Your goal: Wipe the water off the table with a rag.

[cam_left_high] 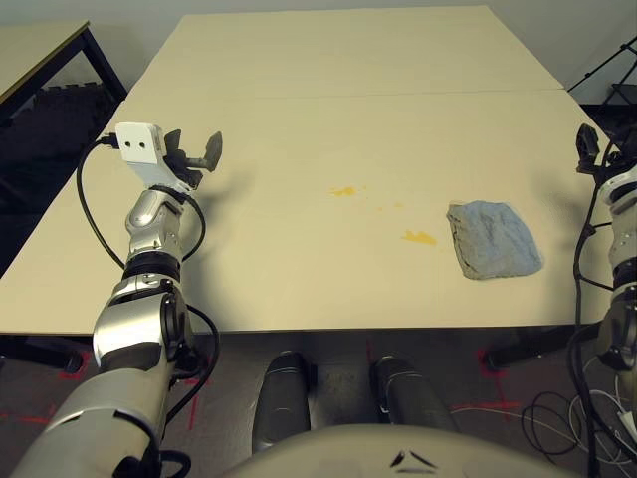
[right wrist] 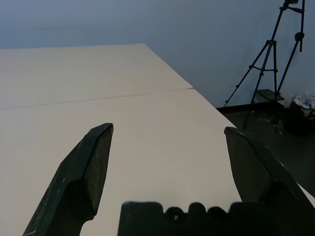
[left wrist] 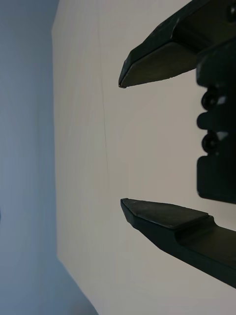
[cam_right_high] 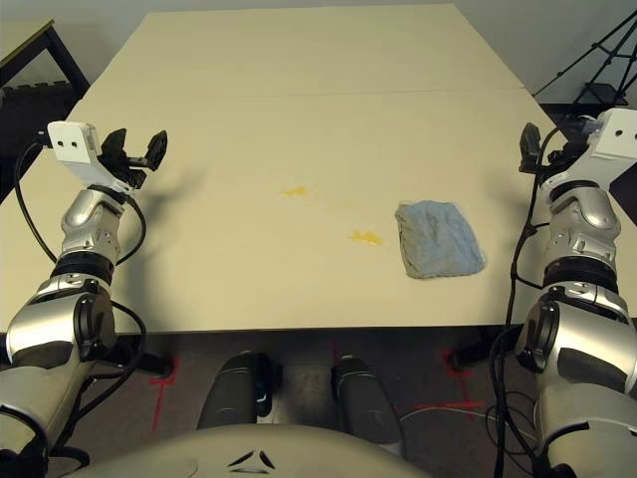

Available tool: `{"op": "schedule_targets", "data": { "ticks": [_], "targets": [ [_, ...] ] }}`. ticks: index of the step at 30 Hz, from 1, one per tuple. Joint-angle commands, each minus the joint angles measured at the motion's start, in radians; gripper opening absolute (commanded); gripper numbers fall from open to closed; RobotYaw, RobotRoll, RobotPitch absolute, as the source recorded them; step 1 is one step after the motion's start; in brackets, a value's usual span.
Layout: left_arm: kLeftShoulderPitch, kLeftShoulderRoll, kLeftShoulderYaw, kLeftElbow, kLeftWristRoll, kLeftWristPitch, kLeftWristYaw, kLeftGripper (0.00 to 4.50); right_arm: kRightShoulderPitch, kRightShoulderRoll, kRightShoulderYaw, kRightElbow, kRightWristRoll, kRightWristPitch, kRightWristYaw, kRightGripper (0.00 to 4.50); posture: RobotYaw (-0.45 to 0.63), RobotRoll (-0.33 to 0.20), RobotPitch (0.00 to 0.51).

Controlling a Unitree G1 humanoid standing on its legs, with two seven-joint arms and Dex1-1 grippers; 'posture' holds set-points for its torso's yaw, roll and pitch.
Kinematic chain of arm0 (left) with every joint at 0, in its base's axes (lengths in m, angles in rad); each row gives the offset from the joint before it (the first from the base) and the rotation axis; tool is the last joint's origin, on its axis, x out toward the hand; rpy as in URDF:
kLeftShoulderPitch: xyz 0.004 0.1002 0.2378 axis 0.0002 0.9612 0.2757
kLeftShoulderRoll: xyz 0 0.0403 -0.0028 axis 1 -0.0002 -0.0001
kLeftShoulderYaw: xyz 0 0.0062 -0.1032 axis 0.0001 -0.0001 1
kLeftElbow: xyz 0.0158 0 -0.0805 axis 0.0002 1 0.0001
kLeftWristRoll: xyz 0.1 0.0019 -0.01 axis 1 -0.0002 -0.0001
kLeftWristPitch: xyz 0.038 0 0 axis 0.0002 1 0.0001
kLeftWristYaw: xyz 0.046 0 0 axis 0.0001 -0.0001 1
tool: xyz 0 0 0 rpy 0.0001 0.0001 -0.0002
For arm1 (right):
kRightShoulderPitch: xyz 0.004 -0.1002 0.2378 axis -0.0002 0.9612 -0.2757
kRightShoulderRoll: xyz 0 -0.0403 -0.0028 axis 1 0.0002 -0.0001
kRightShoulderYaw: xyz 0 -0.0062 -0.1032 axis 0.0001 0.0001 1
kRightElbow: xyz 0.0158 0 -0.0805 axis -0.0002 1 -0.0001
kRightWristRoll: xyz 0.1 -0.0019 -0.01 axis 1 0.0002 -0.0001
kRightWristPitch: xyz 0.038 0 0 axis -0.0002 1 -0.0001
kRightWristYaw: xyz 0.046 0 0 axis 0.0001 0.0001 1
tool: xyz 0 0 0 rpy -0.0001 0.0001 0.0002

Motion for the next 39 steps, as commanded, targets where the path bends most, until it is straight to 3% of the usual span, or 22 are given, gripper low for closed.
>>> {"op": "schedule_targets", "data": {
  "ticks": [1, 5, 11, 17, 27, 35, 39],
  "targets": [
    [0.011, 0.002, -0.005, -0.032, -0.049, 0.039, -0.203, 4.50, 0.008, 0.005, -0.002, -0.010, 0.005, 0.010, -0.004, 4.48, -0.10, 0.000, 0.082],
    [0.075, 0.024, -0.042, -0.149, -0.097, 0.158, -0.469, 4.50, 0.002, 0.007, 0.002, -0.004, 0.002, 0.011, -0.003, 4.48, -0.10, 0.000, 0.082],
    [0.154, 0.041, -0.075, -0.326, -0.141, 0.289, -0.627, 4.50, -0.007, 0.014, 0.009, 0.008, -0.003, 0.013, -0.002, 4.48, -0.05, 0.000, 0.084],
    [0.227, 0.057, -0.137, -0.470, -0.134, 0.345, -0.696, 4.50, -0.024, 0.016, 0.017, 0.015, -0.010, 0.020, 0.003, 4.48, -0.01, 0.000, 0.090],
    [0.267, 0.105, -0.175, -0.520, -0.125, 0.361, -0.734, 4.50, -0.037, -0.002, 0.019, 0.036, -0.009, 0.061, 0.038, 4.48, 0.03, 0.000, 0.100],
    [0.342, 0.125, -0.214, -0.584, -0.114, 0.344, -0.784, 4.50, -0.011, -0.084, 0.088, -0.028, -0.005, 0.364, 0.275, 4.48, 0.05, 0.000, 0.106],
    [0.348, 0.126, -0.232, -0.588, -0.103, 0.323, -0.787, 4.50, 0.078, -0.145, 0.173, -0.204, 0.011, 0.643, 0.475, 4.48, 0.05, 0.000, 0.115]
  ]
}}
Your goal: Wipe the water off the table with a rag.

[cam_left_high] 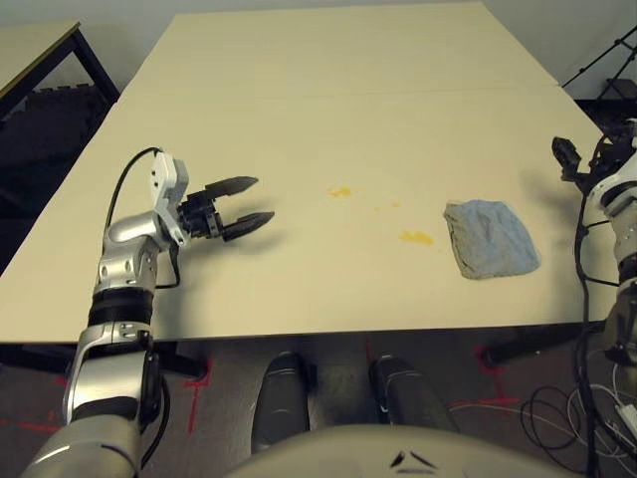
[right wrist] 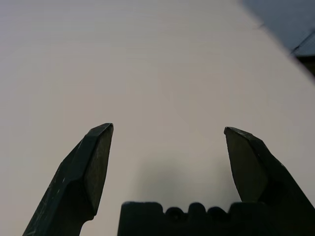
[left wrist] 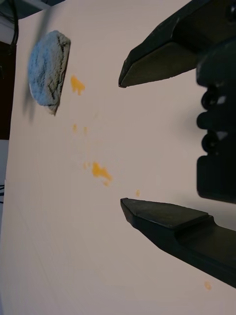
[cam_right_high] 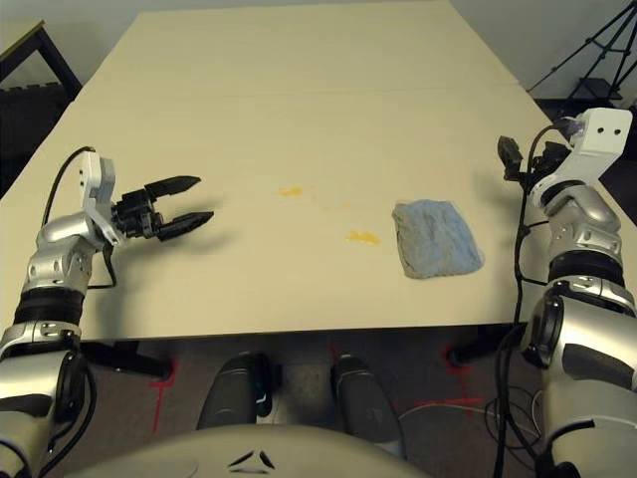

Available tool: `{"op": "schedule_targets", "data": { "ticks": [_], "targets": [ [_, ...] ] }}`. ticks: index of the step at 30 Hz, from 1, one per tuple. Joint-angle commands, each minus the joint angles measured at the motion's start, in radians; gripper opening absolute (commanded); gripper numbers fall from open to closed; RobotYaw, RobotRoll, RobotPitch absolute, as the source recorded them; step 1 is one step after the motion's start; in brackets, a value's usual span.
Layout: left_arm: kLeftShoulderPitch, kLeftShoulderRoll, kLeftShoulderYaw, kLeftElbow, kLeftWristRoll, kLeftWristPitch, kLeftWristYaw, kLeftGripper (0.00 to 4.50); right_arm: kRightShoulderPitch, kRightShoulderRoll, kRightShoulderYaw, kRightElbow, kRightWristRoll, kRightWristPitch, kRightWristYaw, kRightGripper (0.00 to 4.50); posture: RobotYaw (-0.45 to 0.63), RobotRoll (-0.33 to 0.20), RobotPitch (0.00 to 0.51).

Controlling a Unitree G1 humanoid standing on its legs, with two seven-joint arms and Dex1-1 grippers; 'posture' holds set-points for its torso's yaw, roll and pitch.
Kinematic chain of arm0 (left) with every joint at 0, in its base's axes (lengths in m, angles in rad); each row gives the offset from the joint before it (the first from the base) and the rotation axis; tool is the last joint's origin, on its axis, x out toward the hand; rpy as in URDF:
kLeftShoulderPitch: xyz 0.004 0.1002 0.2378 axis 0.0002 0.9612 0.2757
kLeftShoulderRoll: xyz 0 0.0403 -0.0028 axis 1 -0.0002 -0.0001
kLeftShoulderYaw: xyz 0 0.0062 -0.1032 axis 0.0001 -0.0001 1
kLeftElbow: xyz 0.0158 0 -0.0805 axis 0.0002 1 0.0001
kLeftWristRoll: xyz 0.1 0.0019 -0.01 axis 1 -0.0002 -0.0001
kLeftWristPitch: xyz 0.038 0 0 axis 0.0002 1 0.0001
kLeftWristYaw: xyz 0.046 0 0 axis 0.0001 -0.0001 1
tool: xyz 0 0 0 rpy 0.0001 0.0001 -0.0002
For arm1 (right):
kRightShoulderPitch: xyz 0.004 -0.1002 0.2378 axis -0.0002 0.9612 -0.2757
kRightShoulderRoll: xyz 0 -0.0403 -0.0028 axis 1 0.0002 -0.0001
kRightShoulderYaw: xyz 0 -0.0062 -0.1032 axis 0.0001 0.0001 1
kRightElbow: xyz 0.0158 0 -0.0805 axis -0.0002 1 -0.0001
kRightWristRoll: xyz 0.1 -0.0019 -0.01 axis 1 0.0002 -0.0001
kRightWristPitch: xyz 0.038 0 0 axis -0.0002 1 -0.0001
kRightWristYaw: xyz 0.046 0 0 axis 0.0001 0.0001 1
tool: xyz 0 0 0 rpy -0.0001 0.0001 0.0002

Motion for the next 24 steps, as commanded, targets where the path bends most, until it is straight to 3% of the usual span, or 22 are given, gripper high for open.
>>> {"op": "schedule_targets", "data": {
  "ticks": [1, 6, 10, 16, 24],
  "targets": [
    [0.019, 0.014, -0.024, -0.029, 0.021, -0.023, -0.010, 4.50, 0.096, -0.046, 0.073, -0.176, 0.025, 0.251, 0.163, 4.48, 0.05, 0.000, 0.117],
    [0.024, 0.011, -0.040, -0.037, 0.022, -0.030, -0.012, 4.50, 0.246, -0.084, 0.072, -0.460, 0.115, 0.514, 0.254, 4.48, 0.04, 0.000, 0.123],
    [0.018, 0.009, -0.054, -0.034, 0.023, -0.034, -0.015, 4.50, 0.331, -0.102, 0.060, -0.596, 0.151, 0.608, 0.271, 4.48, 0.03, 0.000, 0.129],
    [0.013, 0.000, -0.067, -0.036, 0.023, -0.035, -0.013, 4.50, 0.410, -0.110, 0.075, -0.709, 0.178, 0.678, 0.276, 4.48, 0.03, 0.000, 0.136],
    [0.012, 0.001, -0.074, -0.045, 0.018, -0.031, -0.010, 4.50, 0.432, -0.037, 0.134, -0.763, 0.179, 0.698, 0.253, 4.48, 0.03, 0.000, 0.140]
  ]
}}
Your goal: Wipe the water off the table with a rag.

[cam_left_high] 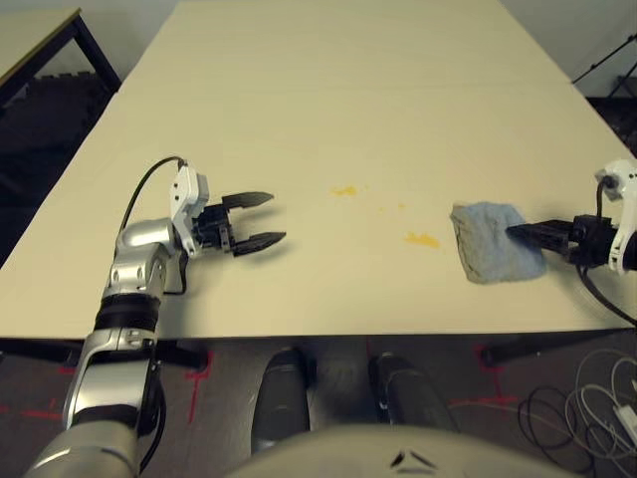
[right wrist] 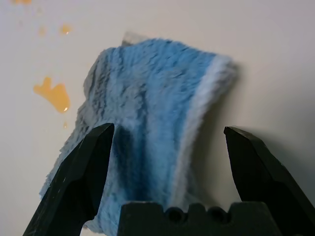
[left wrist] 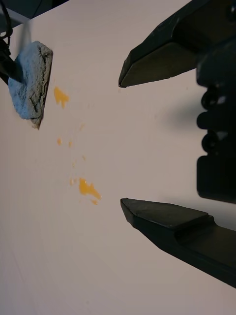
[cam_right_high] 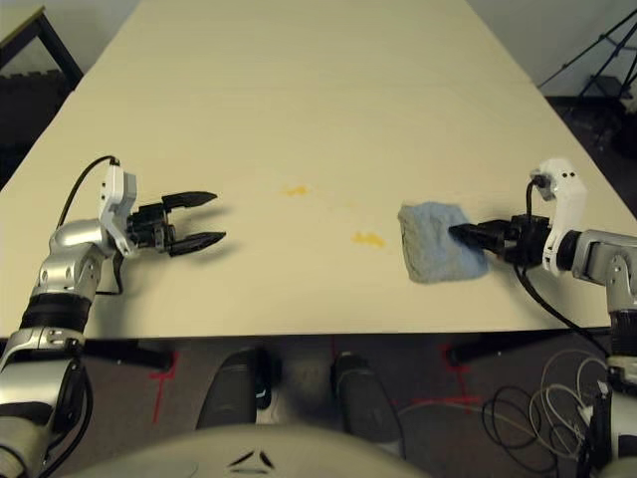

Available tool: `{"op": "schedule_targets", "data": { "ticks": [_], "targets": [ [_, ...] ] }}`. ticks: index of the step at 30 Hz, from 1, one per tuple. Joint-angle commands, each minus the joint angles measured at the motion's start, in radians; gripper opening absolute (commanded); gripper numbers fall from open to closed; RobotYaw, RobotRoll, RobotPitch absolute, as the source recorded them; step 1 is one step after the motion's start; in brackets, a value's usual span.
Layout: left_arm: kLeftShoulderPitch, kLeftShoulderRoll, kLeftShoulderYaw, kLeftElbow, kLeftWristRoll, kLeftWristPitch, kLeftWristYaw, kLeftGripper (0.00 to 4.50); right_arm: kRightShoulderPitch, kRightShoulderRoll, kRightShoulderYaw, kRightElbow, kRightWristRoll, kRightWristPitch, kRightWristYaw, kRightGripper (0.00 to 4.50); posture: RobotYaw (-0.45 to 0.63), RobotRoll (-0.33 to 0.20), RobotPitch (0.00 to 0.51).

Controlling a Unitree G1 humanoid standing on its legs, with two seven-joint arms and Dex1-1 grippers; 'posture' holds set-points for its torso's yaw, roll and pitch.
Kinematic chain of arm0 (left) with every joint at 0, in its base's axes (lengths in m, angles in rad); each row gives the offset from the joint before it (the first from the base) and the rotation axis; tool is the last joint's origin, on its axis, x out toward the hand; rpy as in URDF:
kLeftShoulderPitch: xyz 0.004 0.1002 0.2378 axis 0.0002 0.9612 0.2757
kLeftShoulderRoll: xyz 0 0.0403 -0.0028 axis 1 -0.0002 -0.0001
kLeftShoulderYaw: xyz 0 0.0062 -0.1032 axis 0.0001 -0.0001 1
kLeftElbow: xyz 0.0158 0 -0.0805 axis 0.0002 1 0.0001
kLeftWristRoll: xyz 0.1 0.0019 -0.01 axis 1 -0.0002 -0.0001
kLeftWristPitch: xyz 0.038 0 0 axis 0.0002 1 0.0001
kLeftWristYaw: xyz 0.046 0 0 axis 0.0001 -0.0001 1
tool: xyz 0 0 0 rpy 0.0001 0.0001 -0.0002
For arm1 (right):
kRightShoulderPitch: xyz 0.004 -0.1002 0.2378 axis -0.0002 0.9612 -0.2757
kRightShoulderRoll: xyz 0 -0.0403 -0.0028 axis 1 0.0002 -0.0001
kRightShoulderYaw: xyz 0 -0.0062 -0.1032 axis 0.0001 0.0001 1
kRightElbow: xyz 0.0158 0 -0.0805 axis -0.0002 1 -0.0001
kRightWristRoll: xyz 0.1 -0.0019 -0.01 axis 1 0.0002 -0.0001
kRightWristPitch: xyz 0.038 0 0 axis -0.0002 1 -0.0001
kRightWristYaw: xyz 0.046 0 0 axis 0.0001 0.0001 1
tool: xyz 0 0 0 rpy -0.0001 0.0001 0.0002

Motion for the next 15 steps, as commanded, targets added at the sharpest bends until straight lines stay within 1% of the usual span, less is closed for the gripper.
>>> {"op": "schedule_targets", "data": {
  "ticks": [1, 7, 13, 15],
  "targets": [
    [-0.009, 0.002, -0.012, -0.013, 0.009, -0.003, -0.004, 4.50, 0.012, 0.029, 0.041, -0.023, 0.006, 0.014, -0.015, 4.48, 0.03, 0.000, 0.140],
    [-0.006, 0.010, -0.011, -0.023, 0.008, 0.000, -0.003, 4.50, 0.014, 0.087, 0.087, -0.030, -0.002, 0.006, -0.028, 4.48, 0.06, 0.000, 0.142],
    [0.006, 0.016, -0.001, -0.038, 0.003, 0.005, 0.010, 4.50, 0.012, 0.099, 0.106, -0.016, -0.014, 0.000, -0.033, 4.48, 0.08, 0.000, 0.141],
    [0.017, 0.015, -0.001, -0.044, 0.003, 0.001, 0.013, 4.50, -0.003, 0.100, 0.106, 0.009, -0.025, -0.010, -0.038, 4.12, 0.08, 0.000, 0.139]
  ]
}}
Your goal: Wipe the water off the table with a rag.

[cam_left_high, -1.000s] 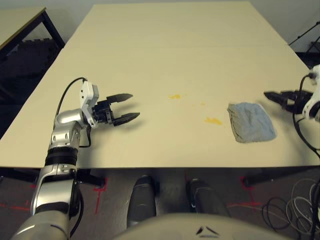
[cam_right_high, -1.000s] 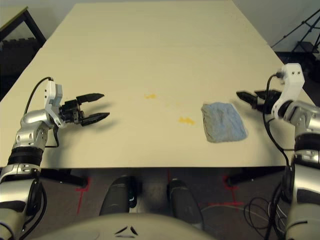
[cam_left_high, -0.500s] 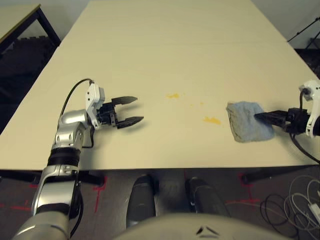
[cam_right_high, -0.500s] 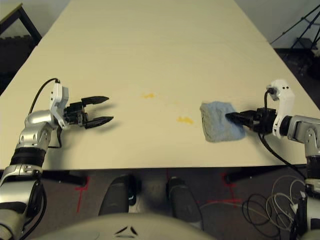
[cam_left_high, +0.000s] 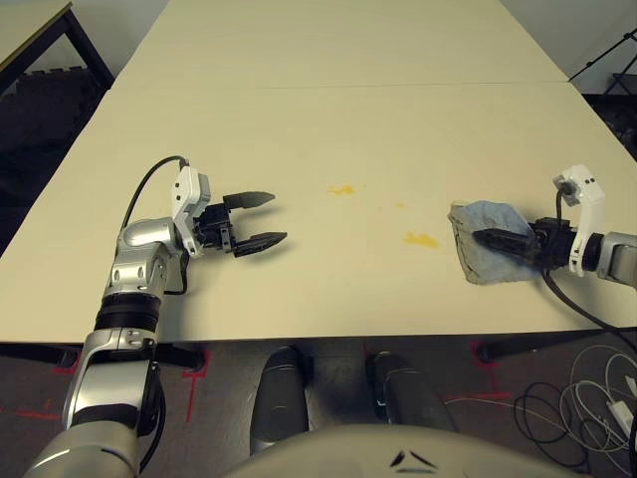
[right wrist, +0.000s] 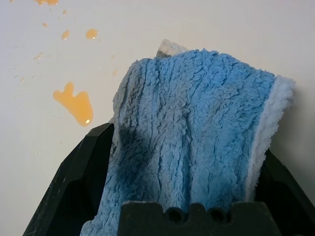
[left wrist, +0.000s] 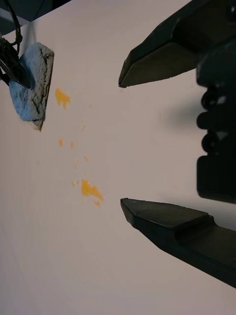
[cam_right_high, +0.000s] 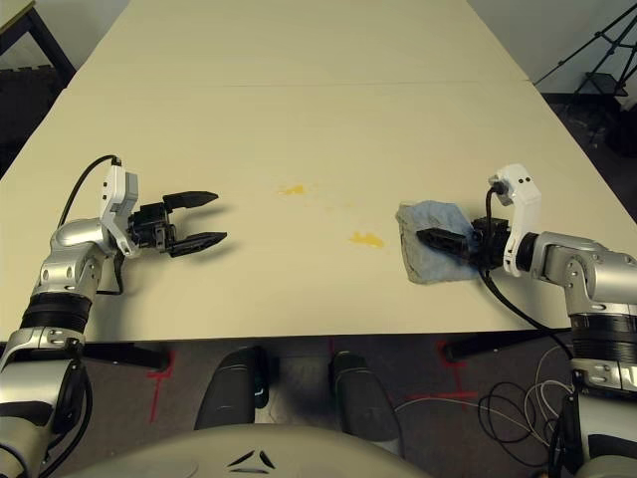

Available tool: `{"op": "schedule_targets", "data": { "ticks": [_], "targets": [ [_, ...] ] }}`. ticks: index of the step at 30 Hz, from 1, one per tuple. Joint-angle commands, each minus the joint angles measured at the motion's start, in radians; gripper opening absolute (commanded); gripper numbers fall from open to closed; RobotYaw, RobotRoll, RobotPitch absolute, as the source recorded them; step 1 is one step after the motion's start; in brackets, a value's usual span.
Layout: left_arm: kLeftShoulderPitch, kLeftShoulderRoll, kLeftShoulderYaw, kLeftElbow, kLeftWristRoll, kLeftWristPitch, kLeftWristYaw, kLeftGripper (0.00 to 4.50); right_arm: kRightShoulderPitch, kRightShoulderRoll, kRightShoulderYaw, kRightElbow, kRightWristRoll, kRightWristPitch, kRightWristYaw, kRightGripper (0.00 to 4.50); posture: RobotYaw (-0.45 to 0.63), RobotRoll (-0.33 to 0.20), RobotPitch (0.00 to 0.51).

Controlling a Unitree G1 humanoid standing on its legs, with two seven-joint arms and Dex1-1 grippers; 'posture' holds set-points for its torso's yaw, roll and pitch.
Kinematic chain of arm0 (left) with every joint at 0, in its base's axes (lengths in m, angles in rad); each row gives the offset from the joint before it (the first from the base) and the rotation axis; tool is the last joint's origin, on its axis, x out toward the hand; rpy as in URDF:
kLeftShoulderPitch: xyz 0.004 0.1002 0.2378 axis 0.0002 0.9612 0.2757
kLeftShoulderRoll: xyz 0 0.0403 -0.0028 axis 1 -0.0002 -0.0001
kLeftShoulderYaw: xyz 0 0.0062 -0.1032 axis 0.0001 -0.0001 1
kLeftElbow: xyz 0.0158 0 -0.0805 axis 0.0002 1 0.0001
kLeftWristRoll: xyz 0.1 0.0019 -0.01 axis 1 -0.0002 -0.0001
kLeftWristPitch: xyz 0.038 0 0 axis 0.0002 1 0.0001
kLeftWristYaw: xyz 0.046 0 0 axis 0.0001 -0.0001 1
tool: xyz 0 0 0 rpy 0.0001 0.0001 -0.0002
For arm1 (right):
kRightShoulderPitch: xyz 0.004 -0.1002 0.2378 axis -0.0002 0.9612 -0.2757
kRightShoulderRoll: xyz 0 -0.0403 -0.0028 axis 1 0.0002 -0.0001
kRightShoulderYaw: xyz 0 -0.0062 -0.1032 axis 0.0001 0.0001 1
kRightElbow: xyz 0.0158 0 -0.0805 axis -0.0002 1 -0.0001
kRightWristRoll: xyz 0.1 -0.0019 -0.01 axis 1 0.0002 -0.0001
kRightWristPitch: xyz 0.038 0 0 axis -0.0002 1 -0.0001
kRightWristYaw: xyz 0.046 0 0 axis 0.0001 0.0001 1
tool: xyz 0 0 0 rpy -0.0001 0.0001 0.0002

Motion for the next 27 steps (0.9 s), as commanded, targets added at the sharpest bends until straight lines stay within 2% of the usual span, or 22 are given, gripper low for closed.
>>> {"op": "schedule_targets", "data": {
  "ticks": [1, 10, 11, 18, 22, 27],
  "targets": [
    [0.020, 0.012, 0.001, -0.029, 0.005, -0.003, 0.005, 4.50, 0.003, 0.022, 0.064, 0.054, -0.018, 0.012, -0.005, 3.89, 0.08, 0.000, 0.137],
    [0.016, 0.003, -0.004, -0.032, 0.006, -0.003, 0.016, 4.50, -0.052, 0.013, 0.024, 0.112, -0.015, -0.027, -0.007, 0.58, 0.08, 0.000, 0.126],
    [0.014, 0.003, -0.004, -0.031, 0.007, -0.004, 0.016, 4.50, -0.061, 0.010, 0.011, 0.118, -0.007, -0.026, -0.004, 0.32, 0.08, 0.000, 0.126],
    [0.009, 0.003, -0.011, -0.020, 0.012, -0.007, 0.010, 4.50, -0.108, -0.017, -0.106, 0.070, 0.123, 0.042, 0.028, 0.14, 0.06, 0.000, 0.131],
    [0.008, 0.003, -0.012, -0.019, 0.012, -0.007, 0.009, 4.50, -0.099, -0.008, -0.096, 0.038, 0.142, 0.065, 0.018, 0.14, 0.06, 0.000, 0.133],
    [0.011, 0.003, -0.013, -0.026, 0.012, -0.006, 0.010, 4.50, -0.082, 0.044, -0.033, 0.004, 0.126, 0.085, -0.019, 0.13, 0.06, 0.000, 0.137]
  ]
}}
